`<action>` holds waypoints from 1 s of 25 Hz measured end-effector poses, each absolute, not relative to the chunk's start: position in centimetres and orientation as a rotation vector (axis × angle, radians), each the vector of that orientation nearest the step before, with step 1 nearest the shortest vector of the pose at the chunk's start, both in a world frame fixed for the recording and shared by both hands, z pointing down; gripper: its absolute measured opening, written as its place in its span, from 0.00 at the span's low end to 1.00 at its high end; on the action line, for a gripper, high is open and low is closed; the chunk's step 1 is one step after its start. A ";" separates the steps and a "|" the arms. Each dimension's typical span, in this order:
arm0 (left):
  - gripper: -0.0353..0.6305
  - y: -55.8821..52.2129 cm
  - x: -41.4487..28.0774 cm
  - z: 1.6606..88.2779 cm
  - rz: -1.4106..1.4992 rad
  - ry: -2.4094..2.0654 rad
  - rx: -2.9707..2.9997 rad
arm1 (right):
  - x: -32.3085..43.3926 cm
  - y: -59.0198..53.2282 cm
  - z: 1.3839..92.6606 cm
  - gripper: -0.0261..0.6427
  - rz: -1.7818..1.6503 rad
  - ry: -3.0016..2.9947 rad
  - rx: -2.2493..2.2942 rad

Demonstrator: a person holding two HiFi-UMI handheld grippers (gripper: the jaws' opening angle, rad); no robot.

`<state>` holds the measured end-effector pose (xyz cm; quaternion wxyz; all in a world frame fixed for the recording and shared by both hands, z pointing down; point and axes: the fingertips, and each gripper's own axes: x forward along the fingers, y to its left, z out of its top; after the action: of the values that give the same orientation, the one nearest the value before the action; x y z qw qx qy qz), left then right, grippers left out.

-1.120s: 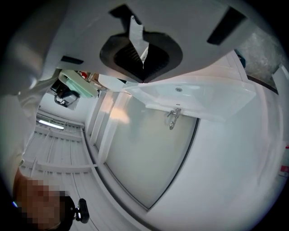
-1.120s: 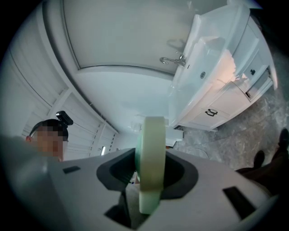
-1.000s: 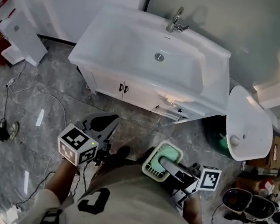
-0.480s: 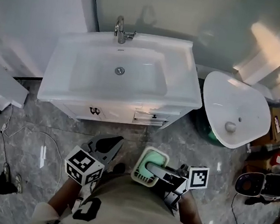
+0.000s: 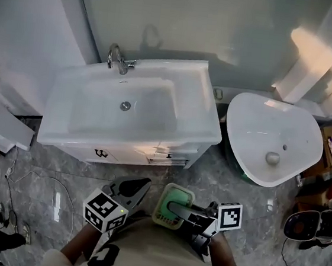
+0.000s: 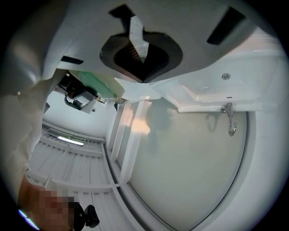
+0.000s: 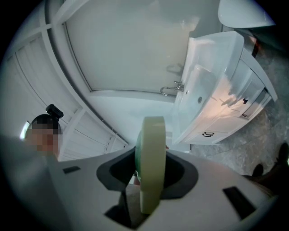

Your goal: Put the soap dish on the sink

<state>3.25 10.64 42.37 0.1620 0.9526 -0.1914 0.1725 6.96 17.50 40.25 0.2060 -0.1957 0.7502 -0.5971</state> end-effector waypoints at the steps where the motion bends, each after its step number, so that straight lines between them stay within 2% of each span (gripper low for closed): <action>1: 0.08 10.5 3.8 42.4 0.493 -0.561 2.717 | 7.5 17.4 40.4 0.26 -1.671 2.094 -0.537; 7: 0.08 9.2 5.0 42.0 0.519 -0.689 2.730 | 9.2 16.6 41.3 0.26 -1.745 2.101 -0.464; 25: 0.08 -2.9 0.4 42.1 0.362 -0.792 2.716 | 7.2 6.8 41.6 0.26 -1.762 2.120 -0.626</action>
<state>0.38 -2.88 42.14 0.1442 0.9424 -0.2746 0.1255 7.18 6.84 41.59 0.1568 -0.2185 0.7407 -0.6157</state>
